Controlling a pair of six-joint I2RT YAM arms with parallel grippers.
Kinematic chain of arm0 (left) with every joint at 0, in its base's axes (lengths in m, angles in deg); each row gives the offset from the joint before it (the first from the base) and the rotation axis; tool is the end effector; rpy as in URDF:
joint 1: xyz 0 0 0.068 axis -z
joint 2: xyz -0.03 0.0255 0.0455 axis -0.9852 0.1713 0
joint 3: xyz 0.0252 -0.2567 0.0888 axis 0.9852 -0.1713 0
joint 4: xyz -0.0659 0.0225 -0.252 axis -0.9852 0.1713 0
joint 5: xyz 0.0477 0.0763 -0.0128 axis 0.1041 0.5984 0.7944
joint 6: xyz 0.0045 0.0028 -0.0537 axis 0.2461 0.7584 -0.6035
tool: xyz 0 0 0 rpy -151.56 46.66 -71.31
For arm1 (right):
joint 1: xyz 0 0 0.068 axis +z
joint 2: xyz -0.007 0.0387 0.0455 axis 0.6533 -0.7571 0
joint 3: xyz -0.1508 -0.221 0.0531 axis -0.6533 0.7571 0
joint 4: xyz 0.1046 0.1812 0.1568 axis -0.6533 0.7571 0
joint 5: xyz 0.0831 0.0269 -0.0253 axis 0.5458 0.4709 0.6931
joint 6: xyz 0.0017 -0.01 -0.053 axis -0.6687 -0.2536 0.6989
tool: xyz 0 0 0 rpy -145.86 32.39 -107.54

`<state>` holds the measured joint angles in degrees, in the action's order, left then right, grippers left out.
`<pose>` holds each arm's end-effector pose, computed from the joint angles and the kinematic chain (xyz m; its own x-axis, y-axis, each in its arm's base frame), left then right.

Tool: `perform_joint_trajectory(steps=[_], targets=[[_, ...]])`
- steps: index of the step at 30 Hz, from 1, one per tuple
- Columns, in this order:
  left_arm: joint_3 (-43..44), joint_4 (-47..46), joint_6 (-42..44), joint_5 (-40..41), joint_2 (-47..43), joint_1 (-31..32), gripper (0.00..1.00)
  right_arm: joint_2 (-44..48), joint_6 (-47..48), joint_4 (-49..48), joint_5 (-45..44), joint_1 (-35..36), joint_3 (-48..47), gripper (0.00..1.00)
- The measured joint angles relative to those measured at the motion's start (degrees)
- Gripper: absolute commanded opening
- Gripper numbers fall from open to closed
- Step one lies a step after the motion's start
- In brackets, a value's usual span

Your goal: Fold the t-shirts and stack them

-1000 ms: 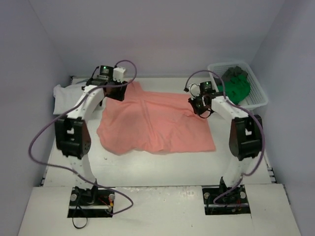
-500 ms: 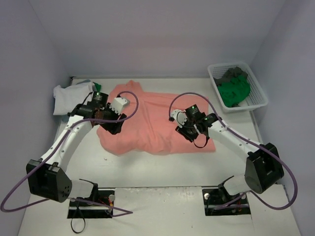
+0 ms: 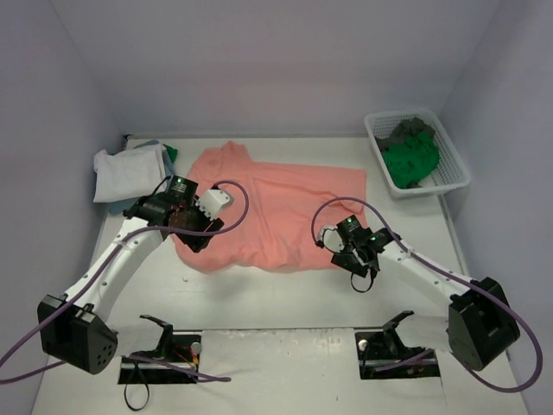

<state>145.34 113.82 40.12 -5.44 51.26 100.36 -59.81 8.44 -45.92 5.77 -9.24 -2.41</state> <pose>0.2258 -0.0910 0.3003 -0.5789 0.5843 -0.5687 0.6947 0.7186 0.0311 0.2012 0.1175 0.1894 -0.3219 -0.8742 -0.3634 -0.7858 0.4608 -0.4125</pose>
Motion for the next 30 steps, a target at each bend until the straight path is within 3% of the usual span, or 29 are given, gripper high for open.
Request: perform_joint_trajectory(steps=[5,11,30], targets=[[-0.66,-0.09,-0.11,0.81,-1.79,-0.02,0.54,5.90,3.61,0.37,-3.21,-0.46,1.92,0.52],[-2.95,-0.02,-0.31,2.19,-2.21,-0.02,0.54,6.86,6.91,0.33,-2.64,-1.27,3.93,0.53],[-2.97,-1.62,-0.96,3.43,1.55,-0.02,0.54,-3.02,10.08,-0.11,6.16,-1.51,3.13,0.48]])
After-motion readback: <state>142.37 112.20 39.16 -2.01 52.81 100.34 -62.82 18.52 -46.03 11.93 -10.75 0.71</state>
